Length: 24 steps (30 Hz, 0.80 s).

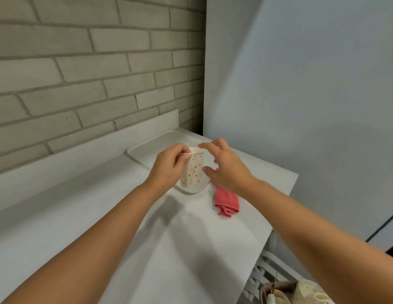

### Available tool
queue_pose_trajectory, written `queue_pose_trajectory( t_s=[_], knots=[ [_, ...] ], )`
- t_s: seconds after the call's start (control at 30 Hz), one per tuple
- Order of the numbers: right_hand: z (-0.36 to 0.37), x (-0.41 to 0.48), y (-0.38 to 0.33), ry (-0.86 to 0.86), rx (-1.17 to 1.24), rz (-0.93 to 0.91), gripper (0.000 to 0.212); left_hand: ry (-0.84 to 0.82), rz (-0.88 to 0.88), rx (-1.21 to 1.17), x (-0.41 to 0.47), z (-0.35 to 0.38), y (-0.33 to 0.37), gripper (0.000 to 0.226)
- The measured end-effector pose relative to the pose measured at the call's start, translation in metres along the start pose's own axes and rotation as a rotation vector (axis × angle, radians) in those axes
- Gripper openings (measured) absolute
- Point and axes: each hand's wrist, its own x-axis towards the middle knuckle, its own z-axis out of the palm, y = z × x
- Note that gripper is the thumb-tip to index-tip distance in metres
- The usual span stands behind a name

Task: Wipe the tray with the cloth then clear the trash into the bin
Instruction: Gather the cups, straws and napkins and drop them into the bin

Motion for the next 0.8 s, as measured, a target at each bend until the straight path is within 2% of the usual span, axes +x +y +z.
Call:
queue_pose_trajectory(
  t_s=[0.27,0.3,0.37,0.43,0.53,0.6,0.7,0.8],
  knots=[
    [-0.072,-0.073,0.060,0.029,-0.084,-0.006,0.019,-0.146,0.160,-0.146,-0.024,0.073,0.100,0.007],
    [-0.080,-0.086,0.068,0.045,-0.094,0.011,0.019,-0.157,0.171,-0.156,-0.029,0.082,0.109,0.005],
    [-0.092,-0.112,0.084,0.062,-0.144,0.037,0.020,-0.149,0.170,-0.183,-0.042,0.103,0.127,0.015],
    [-0.103,-0.138,0.096,0.043,-0.217,0.084,0.023,-0.117,0.156,-0.213,-0.055,0.123,0.142,0.026],
    [-0.111,-0.179,0.108,0.007,-0.245,0.110,0.024,-0.143,0.134,-0.234,-0.075,0.153,0.158,0.030],
    [-0.109,-0.207,0.115,-0.089,-0.208,0.101,0.023,-0.194,0.119,-0.221,-0.089,0.171,0.163,0.031],
    [-0.096,-0.252,0.131,-0.404,-0.230,0.100,0.021,-0.256,0.087,-0.191,-0.109,0.192,0.168,0.033],
    [-0.072,-0.294,0.158,-0.659,-0.303,0.224,0.022,-0.309,0.041,-0.171,-0.123,0.205,0.172,0.034]
  ],
)
